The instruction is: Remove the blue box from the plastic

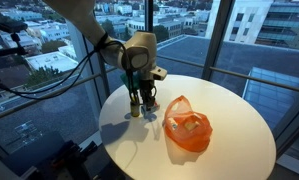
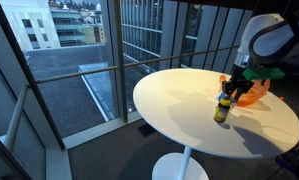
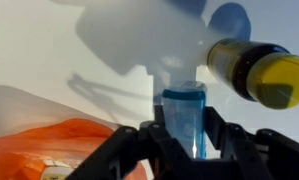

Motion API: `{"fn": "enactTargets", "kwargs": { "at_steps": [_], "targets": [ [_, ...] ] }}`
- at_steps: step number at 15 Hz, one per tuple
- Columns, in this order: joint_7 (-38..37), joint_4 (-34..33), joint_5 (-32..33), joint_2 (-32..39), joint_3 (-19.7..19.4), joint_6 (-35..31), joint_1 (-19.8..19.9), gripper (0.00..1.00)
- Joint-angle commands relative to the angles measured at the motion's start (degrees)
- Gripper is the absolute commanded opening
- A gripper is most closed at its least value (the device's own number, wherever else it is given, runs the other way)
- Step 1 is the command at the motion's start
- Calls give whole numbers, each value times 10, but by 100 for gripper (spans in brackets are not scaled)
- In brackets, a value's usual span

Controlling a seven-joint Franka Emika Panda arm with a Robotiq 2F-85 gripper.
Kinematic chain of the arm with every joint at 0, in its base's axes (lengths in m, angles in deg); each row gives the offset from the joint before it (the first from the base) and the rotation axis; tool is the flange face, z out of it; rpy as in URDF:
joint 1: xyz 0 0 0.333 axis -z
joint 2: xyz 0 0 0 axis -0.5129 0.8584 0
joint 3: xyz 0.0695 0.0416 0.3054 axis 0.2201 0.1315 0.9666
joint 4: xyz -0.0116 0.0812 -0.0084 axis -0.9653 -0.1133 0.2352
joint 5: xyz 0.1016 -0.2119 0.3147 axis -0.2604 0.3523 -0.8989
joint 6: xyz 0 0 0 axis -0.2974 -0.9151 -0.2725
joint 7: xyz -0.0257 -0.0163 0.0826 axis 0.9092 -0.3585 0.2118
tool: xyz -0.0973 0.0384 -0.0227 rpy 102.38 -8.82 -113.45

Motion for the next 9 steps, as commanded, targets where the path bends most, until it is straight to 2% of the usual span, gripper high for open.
{"fn": "enactTargets", "kwargs": {
  "at_steps": [1,9],
  "targets": [
    [-1,-24,-12,20,4,-13,-5,19],
    [0,-56,-34,60,4,-37,-7,19]
  ]
}}
